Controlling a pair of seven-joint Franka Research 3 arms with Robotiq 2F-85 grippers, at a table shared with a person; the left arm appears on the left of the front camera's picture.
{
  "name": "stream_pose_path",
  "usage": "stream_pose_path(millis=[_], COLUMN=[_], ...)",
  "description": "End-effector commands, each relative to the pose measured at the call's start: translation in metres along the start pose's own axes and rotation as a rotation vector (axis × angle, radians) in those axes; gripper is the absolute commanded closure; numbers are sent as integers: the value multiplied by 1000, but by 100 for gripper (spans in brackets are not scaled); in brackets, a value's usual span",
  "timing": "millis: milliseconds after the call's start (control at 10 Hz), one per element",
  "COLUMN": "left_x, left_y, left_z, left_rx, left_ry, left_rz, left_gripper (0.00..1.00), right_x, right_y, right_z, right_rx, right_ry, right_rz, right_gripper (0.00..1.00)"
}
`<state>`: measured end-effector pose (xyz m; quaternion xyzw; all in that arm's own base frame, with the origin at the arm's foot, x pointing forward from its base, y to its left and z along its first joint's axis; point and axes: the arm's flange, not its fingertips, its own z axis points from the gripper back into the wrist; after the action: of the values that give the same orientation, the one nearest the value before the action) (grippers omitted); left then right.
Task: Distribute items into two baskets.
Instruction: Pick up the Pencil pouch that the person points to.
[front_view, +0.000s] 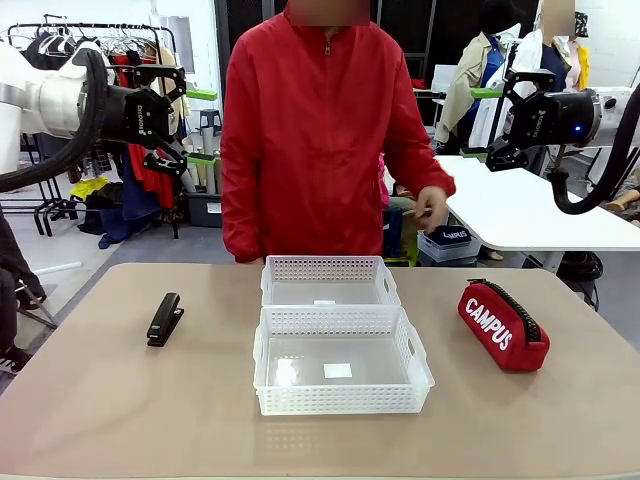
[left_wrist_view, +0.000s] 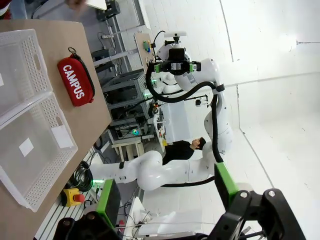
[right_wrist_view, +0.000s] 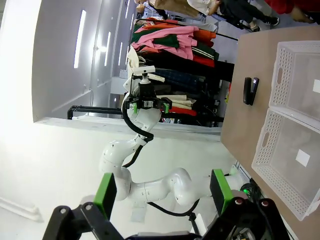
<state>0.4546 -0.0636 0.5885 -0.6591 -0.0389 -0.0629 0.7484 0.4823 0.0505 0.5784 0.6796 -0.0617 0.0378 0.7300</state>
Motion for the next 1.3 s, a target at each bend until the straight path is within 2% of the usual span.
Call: stream_pose_path(millis=[0, 1200], left_x=[0, 0], left_y=[-1, -1], left_z=[1, 1], left_rx=[-2, -2], left_ry=[-2, -2], left_rz=[4, 4], left_gripper=[0, 0], right_x=[0, 0], right_y=[2, 2], right_z=[0, 0], right_rx=[5, 5], right_ry=[-1, -1], right_rz=[-11, -11], right_gripper=[0, 0])
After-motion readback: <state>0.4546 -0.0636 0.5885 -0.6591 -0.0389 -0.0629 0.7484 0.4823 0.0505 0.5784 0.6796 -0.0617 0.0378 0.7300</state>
